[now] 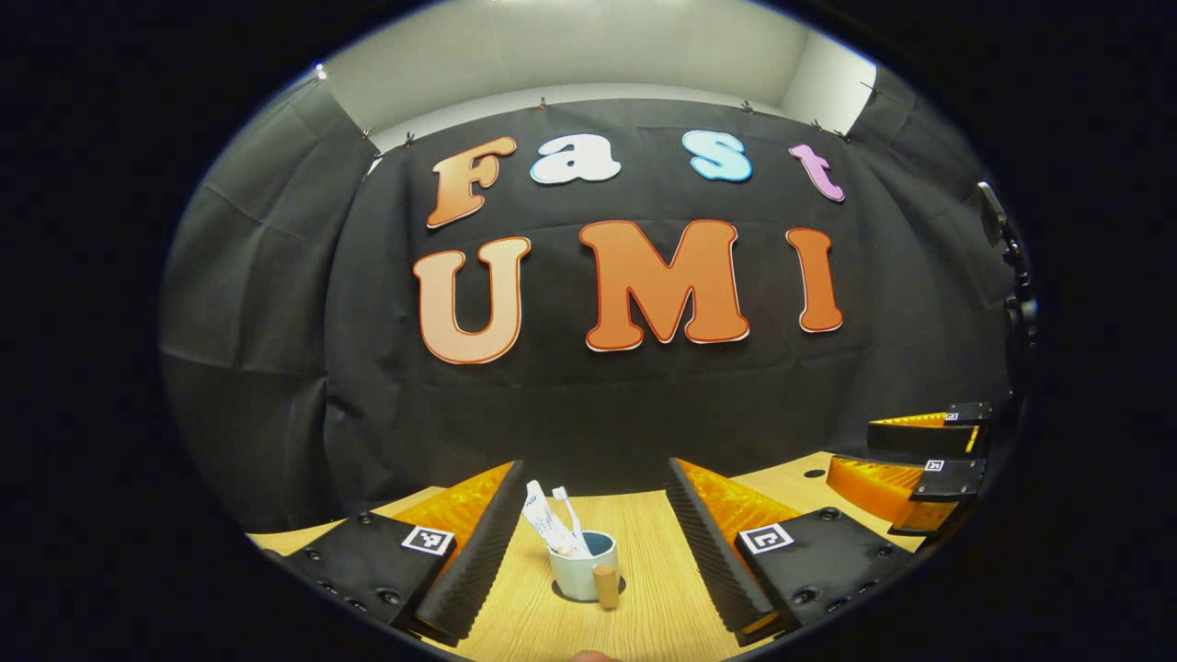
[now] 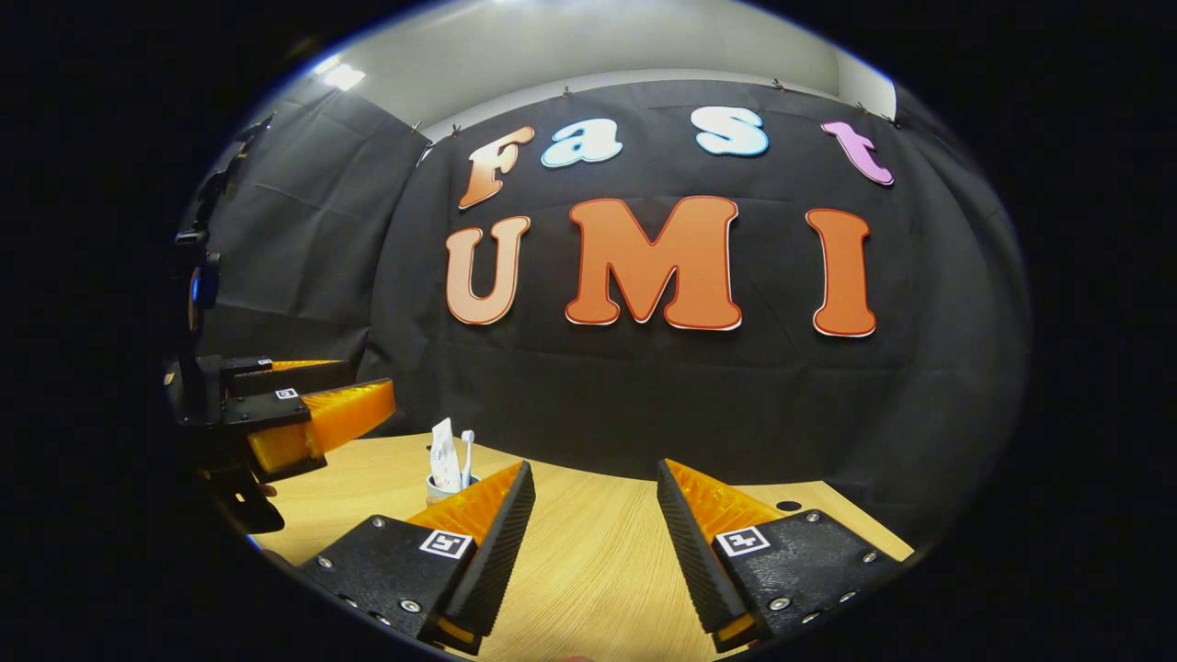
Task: Put the toothbrush and toothpaste on the desktop into the cup, then pick up the cup and place it on the coaster on the desktop.
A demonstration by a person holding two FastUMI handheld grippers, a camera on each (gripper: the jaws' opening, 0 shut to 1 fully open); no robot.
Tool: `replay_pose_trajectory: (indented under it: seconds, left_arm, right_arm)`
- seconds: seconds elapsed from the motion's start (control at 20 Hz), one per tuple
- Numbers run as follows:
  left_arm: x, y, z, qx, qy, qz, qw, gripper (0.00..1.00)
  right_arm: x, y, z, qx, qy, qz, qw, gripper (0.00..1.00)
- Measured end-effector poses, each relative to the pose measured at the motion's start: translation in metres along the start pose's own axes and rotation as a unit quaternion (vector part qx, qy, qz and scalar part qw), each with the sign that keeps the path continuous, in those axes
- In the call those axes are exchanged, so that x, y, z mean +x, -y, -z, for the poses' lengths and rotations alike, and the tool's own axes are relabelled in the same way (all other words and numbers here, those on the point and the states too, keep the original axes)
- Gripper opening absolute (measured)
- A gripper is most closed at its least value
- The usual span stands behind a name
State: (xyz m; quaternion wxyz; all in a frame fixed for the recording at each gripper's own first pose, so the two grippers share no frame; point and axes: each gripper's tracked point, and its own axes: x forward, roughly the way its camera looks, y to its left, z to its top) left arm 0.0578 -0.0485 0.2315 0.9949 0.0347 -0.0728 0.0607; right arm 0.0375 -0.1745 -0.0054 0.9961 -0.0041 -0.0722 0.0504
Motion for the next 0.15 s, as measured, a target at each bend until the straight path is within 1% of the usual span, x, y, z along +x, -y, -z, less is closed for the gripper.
replay_pose_trajectory:
  seconds: [0.05,0.1,0.15]
  left_arm:
    - [-0.0006,-0.0007,0.0006,-0.002,0.000,-0.002,1.000,0.91]
    - [-0.0005,-0.0022,0.0002,-0.004,0.000,-0.003,1.000,1.00]
    - [-0.0003,-0.0024,0.0008,-0.005,0.000,-0.003,1.000,1.00]
  right_arm:
    - [0.0003,0.0018,0.0002,-0.001,0.000,0.002,1.000,0.81]
    - [0.0005,0.0037,0.0006,-0.001,-0.001,0.003,1.000,0.81]
    - [0.0001,0.0043,0.0003,-0.002,0.000,0.004,1.000,0.81]
